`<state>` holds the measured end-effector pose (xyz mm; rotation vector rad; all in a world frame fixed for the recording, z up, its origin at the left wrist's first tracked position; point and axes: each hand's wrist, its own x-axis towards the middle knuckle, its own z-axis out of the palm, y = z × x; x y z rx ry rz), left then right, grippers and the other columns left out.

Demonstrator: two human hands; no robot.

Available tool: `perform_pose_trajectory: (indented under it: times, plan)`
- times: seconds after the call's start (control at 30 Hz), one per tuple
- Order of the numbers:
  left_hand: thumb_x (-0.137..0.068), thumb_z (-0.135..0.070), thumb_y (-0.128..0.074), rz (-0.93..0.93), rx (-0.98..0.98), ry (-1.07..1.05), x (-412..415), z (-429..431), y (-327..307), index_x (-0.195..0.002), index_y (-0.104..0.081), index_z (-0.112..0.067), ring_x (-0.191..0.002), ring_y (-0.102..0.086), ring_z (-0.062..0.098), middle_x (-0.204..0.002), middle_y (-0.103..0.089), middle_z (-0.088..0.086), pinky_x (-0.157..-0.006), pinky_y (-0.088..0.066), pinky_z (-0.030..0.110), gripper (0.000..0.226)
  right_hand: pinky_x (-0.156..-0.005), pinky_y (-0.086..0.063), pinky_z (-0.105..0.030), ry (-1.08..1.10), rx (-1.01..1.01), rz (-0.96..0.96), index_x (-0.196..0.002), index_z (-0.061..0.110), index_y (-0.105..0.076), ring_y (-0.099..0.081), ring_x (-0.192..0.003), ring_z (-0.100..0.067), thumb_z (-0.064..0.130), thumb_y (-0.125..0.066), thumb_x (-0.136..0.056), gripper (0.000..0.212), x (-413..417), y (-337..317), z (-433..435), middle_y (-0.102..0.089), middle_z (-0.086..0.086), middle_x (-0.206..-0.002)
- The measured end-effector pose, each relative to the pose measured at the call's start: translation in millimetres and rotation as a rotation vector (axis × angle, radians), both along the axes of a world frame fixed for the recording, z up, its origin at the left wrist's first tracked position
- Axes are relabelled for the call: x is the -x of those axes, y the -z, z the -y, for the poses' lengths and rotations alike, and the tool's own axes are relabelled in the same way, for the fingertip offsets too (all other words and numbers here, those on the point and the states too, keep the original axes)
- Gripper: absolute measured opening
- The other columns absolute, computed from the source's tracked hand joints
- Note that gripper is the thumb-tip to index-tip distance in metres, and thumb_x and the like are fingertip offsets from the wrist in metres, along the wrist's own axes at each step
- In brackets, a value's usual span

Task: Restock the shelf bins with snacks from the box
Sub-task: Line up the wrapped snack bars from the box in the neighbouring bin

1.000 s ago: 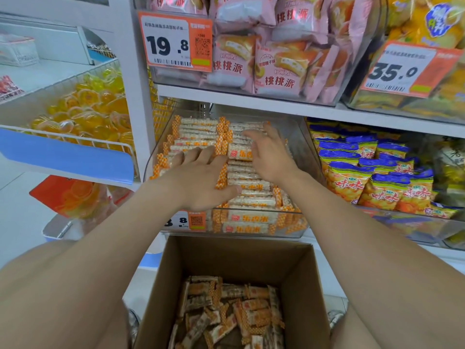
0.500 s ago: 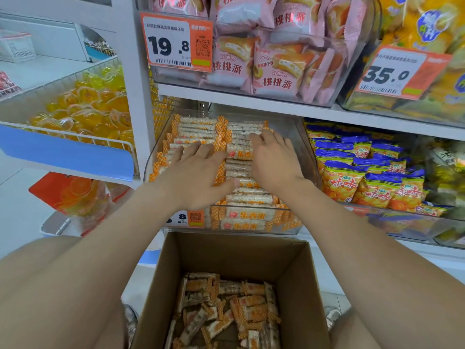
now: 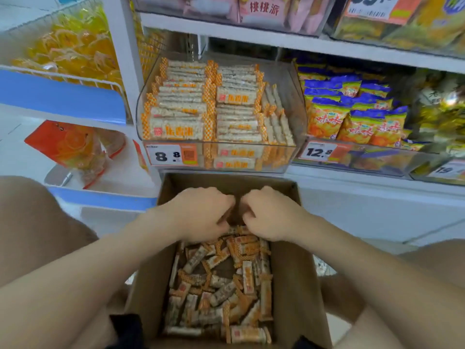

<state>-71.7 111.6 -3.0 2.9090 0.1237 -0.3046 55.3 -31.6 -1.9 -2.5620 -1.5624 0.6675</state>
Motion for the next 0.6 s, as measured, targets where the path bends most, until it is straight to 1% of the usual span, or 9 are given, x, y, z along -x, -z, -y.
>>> perform_pose_trajectory:
  times: [0.07,0.13,0.17,0.23,0.3,0.37,0.43,0.53,0.6]
  plan:
    - [-0.099,-0.034,-0.056,-0.215,0.001,0.018,-5,7,35,-0.098,-0.051,-0.031,-0.081,-0.061,0.017,-0.087,-0.057,-0.009,-0.068,-0.054,0.035,0.006,-0.074,-0.063,-0.043,0.031,0.160,-0.040,-0.102,0.019,-0.074,-0.068,-0.082,-0.023,0.020,-0.053,-0.097,0.022,-1,46,3,-0.070,-0.004,-0.095]
    - [-0.101,-0.029,-0.057,-0.334,0.106,-0.025,-12,6,71,-0.105,-0.059,-0.030,-0.087,-0.064,0.017,-0.097,-0.064,-0.006,-0.077,-0.059,0.037,0.005,-0.082,-0.063,-0.045,0.095,0.228,-0.083,-0.107,0.015,-0.073,-0.069,-0.088,-0.027,0.019,-0.052,-0.097,0.023,-5,83,7,-0.070,-0.007,-0.101]
    - [-0.102,-0.027,-0.056,-0.367,0.159,-0.068,-15,2,89,-0.111,-0.064,-0.028,-0.093,-0.065,0.018,-0.105,-0.067,-0.003,-0.083,-0.060,0.040,0.012,-0.081,-0.062,-0.044,0.133,0.253,-0.115,-0.104,0.013,-0.071,-0.067,-0.087,-0.028,0.019,-0.051,-0.099,0.021,-8,100,8,-0.069,-0.008,-0.099]
    - [-0.104,-0.024,-0.051,-0.389,0.232,-0.176,-18,-7,125,-0.121,-0.068,-0.024,-0.105,-0.065,0.022,-0.120,-0.067,0.001,-0.093,-0.057,0.041,0.024,-0.072,-0.057,-0.041,0.205,0.307,-0.185,-0.092,0.011,-0.062,-0.062,-0.080,-0.026,0.016,-0.049,-0.102,0.018,-9,130,11,-0.062,-0.007,-0.091]
    - [-0.103,-0.020,-0.051,-0.391,0.279,-0.304,-18,-13,162,-0.124,-0.069,-0.020,-0.114,-0.063,0.024,-0.128,-0.065,0.003,-0.099,-0.055,0.039,0.027,-0.066,-0.052,-0.035,0.264,0.375,-0.241,-0.091,0.012,-0.058,-0.059,-0.077,-0.024,0.011,-0.048,-0.103,0.015,-8,158,15,-0.059,-0.007,-0.092]
    - [-0.103,-0.019,-0.053,-0.419,0.295,-0.436,-13,-16,202,-0.129,-0.066,-0.016,-0.119,-0.061,0.027,-0.132,-0.062,0.007,-0.101,-0.053,0.038,0.029,-0.076,-0.059,-0.036,0.297,0.438,-0.310,-0.110,0.010,-0.064,-0.063,-0.090,-0.026,0.009,-0.050,-0.102,0.016,-6,189,20,-0.062,-0.011,-0.110]
    - [-0.104,-0.015,-0.053,-0.486,0.289,-0.524,-7,-13,238,-0.140,-0.059,-0.013,-0.126,-0.058,0.030,-0.141,-0.059,0.011,-0.102,-0.052,0.037,0.037,-0.088,-0.059,-0.039,0.290,0.502,-0.353,-0.132,0.010,-0.058,-0.063,-0.106,-0.030,0.009,-0.051,-0.103,0.030,0,213,24,-0.059,-0.013,-0.128]
    - [-0.102,-0.008,-0.051,-0.518,0.326,-0.629,0,-8,277,-0.156,-0.041,-0.011,-0.140,-0.048,0.035,-0.156,-0.044,0.015,-0.111,-0.046,0.040,0.055,-0.097,-0.054,-0.041,0.204,0.615,-0.331,-0.141,0.013,-0.055,-0.059,-0.118,-0.034,0.010,-0.051,-0.102,0.039,9,246,28,-0.057,-0.015,-0.136]
    - [-0.102,-0.009,-0.052,-0.496,0.362,-0.713,3,-5,294,-0.159,-0.032,-0.010,-0.145,-0.041,0.039,-0.161,-0.036,0.018,-0.115,-0.042,0.044,0.060,-0.103,-0.049,-0.042,0.154,0.730,-0.349,-0.149,0.015,-0.050,-0.052,-0.132,-0.036,0.010,-0.050,-0.102,0.048,13,268,28,-0.047,-0.018,-0.151]
